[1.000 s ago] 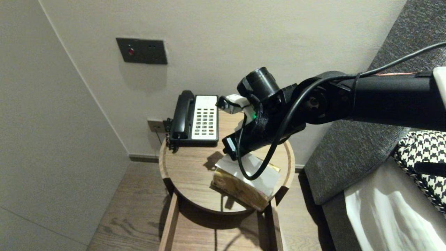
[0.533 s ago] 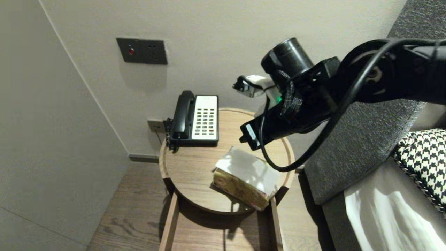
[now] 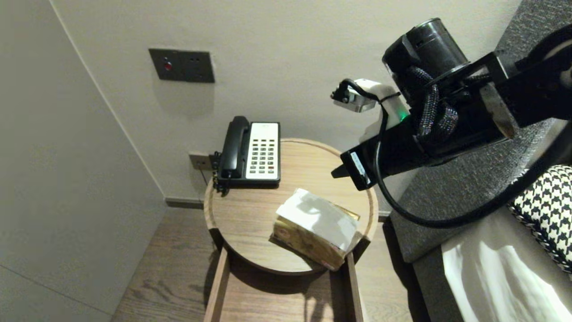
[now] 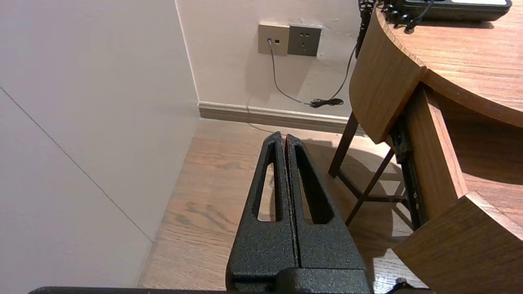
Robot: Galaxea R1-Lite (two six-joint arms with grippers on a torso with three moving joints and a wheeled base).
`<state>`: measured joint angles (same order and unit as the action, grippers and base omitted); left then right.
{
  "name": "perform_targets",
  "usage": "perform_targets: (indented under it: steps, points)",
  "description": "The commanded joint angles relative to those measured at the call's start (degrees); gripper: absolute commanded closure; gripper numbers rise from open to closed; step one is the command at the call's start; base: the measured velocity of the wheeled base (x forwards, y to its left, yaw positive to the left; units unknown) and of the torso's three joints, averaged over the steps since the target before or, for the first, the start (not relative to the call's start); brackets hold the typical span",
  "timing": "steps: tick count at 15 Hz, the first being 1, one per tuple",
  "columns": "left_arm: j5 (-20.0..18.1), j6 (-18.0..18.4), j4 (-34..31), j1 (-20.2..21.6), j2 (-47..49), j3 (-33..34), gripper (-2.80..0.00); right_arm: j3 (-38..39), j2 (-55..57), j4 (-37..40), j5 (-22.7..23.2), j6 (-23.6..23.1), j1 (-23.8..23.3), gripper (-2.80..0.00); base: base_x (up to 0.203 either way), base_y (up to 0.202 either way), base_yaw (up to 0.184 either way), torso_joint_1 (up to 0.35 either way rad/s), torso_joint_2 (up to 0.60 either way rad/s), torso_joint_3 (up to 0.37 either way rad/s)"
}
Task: Put the tissue on the table in the drawer one by one
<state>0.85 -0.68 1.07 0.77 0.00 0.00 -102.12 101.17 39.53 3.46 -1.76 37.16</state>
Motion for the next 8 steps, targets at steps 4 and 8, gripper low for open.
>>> perform_targets:
  steps: [4,8]
  points:
    - [0.0,0.0,0.0,0.0,-0.2,0.0,0.00,5.7,-4.3,0.2,0.5,-3.0,0.1,0.00,0.000,0.000,0.000,0.000,0.00,0.000]
    - [0.0,0.0,0.1,0.0,-0.3,0.0,0.00,9.7,-7.3,-0.4,2.8,-3.2,0.0,0.00,0.000,0.000,0.000,0.000,0.00,0.000]
